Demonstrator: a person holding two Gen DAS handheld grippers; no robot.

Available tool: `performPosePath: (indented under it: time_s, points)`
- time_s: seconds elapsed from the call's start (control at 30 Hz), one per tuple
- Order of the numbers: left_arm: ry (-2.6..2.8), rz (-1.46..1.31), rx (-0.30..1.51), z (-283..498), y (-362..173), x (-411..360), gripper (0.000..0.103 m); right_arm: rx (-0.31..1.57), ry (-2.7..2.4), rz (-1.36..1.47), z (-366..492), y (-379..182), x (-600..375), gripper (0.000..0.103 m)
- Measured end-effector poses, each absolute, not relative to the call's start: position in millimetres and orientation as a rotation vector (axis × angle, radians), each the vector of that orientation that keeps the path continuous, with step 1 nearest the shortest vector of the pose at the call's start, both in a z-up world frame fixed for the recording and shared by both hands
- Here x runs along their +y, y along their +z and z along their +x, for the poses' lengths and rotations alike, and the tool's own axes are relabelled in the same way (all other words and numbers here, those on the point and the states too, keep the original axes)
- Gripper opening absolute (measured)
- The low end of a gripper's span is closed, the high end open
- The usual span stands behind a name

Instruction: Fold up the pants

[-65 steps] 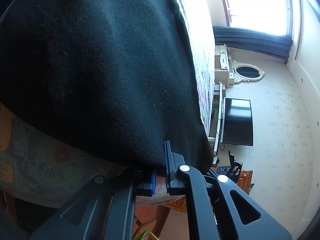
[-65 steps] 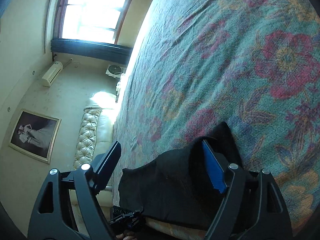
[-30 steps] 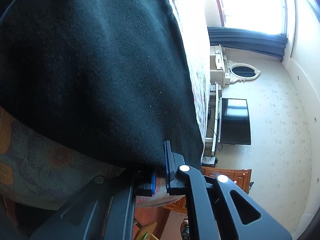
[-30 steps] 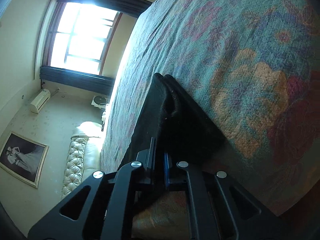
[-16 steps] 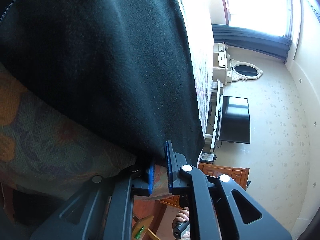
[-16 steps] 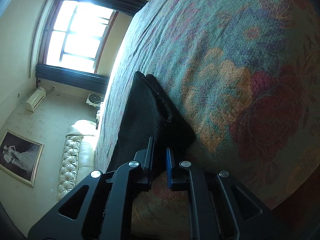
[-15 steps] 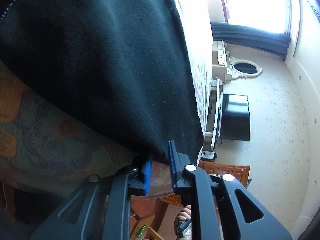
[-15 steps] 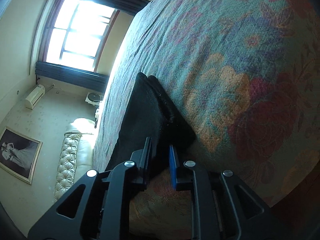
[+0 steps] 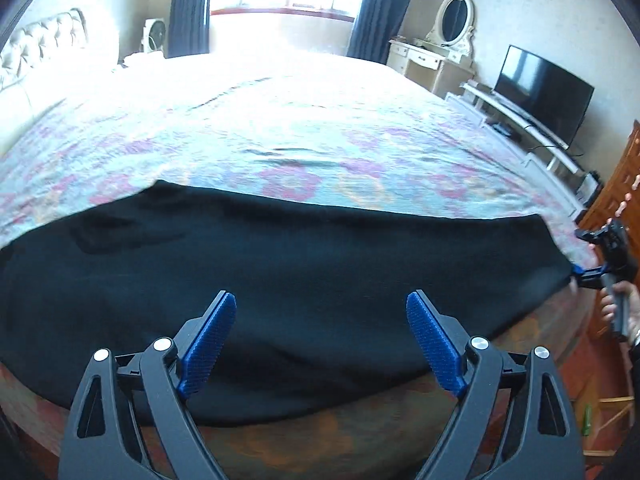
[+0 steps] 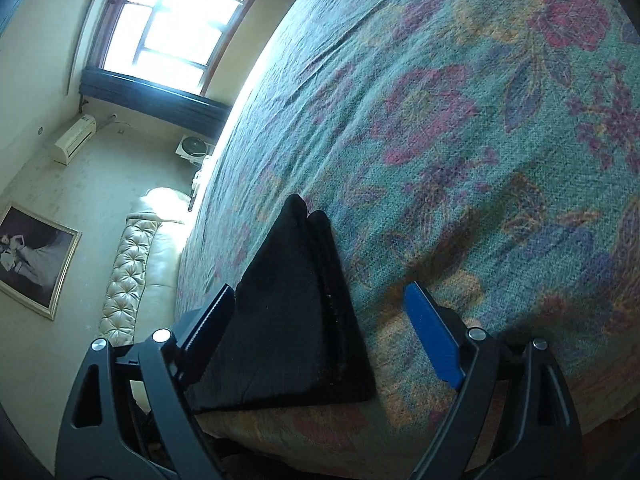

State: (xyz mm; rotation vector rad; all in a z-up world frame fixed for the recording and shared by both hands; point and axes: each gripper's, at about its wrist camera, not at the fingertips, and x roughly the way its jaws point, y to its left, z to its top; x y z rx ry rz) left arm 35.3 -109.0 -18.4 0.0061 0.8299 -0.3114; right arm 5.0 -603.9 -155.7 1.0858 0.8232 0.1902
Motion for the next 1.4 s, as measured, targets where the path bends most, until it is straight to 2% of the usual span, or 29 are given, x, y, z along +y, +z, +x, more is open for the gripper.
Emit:
performPosePath:
  time_s: [0.1,0.4,0.47,0.5,0.53,0.77,0.93,1.1,1.4]
  points:
    - [-0.245,-0.003,0.855,47.1,-27.4,-77.5,0.086,0.884,0.271,1.059,15.2,-153.8,-592.8,0.09]
    - [-0.164,-0.294,0.914,59.3,-52.1,2.2,0.086,0.959,0.33,1.003,30.1,-146.8,-566.4,0.089]
    - [-0.152,-0.304,0.917,61.6,-51.6,11.3,0.086,1.004,0.328,0.976,31.6,-145.9,-561.8,0.07]
    - [-0.151,-0.297,0.914,61.2,-50.5,16.4,0.086,1.039,0.333,0.978,35.3,-148.6,-557.8,0.04]
    - [-0.149,-0.283,0.909,61.8,-49.1,17.7,0.086,1.074,0.338,0.978,36.4,-153.0,-551.7,0.025]
    - [-0.166,-0.178,0.949,72.7,-58.7,25.0,0.086,1.047,0.174,0.86,26.5,-126.6,-548.1,0.023]
    - [-0.237,-0.15,0.949,68.3,-62.4,32.0,0.086,1.026,0.065,0.796,23.5,-96.1,-554.9,0.015]
    - [-0.282,-0.116,0.94,60.2,-61.2,36.7,0.086,0.977,0.068,0.776,26.0,-61.4,-544.7,0.015]
    - [-0.317,-0.31,0.953,64.7,-55.4,61.6,0.086,0.854,0.194,0.692,44.2,23.2,-463.3,0.014]
